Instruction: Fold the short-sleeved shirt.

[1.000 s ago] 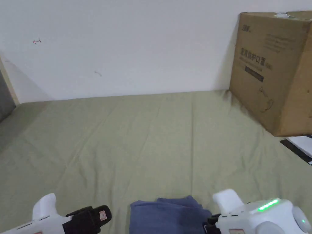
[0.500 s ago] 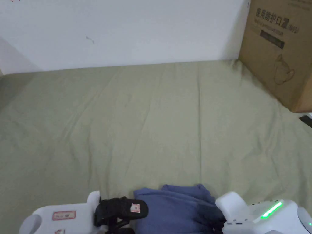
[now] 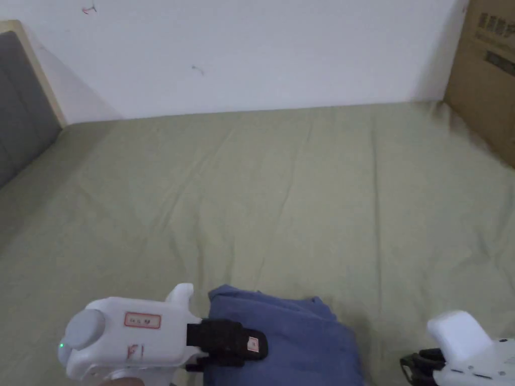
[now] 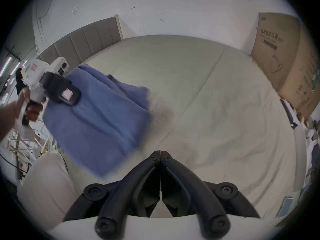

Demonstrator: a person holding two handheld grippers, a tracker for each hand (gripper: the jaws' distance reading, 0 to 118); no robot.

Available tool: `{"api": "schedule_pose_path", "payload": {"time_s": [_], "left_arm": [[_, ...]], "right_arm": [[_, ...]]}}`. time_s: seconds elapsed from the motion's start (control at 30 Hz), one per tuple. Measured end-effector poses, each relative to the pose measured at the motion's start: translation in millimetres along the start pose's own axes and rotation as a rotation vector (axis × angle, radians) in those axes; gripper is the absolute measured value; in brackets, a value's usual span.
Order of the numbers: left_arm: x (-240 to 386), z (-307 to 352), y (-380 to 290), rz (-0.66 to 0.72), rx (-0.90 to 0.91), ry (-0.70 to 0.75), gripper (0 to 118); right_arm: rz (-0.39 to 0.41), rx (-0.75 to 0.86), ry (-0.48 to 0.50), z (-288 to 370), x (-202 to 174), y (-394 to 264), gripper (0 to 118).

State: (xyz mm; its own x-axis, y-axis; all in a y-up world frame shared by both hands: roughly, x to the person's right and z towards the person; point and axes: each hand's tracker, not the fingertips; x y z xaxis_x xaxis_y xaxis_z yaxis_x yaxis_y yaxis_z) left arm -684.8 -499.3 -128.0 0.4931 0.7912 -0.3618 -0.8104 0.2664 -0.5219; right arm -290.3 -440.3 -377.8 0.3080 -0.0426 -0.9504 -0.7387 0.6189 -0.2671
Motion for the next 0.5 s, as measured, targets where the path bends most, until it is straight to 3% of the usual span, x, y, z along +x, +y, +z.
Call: {"api": "schedule_pose_path", "payload": {"time_s": [0.13,0.27,0.3,0.37,0.4,0.5], "left_arm": [[-19.3,136.9,45.0,-0.069,0.024,0.32,16],[-31.7,241.1,70.2,-0.096,0.085,0.467,16],[-36.6,263.3,74.1,-0.087,0.087,0.522,16],[-44.5,296.2,83.0,-0.078,0.056,0.659,21],[-43.2,300.9,81.1,-0.069,0.044,0.697,30],[-54.6,316.8,84.8,-0.051,-0.003,0.859,106]], "right_arm": [[0.024,0.021,-0.017,3.1,-17.1,3.3,1],[0.049,0.025,-0.013,-3.3,-35.1,14.1,1],[0.04,0.06,-0.031,-1.6,-38.4,15.7,1],[-0.06,0.094,-0.014,2.8,-41.2,22.4,1],[-0.12,0.092,0.014,3.9,-39.2,25.5,1],[-0.226,0.071,0.053,7.8,-34.6,32.6,1]]}}
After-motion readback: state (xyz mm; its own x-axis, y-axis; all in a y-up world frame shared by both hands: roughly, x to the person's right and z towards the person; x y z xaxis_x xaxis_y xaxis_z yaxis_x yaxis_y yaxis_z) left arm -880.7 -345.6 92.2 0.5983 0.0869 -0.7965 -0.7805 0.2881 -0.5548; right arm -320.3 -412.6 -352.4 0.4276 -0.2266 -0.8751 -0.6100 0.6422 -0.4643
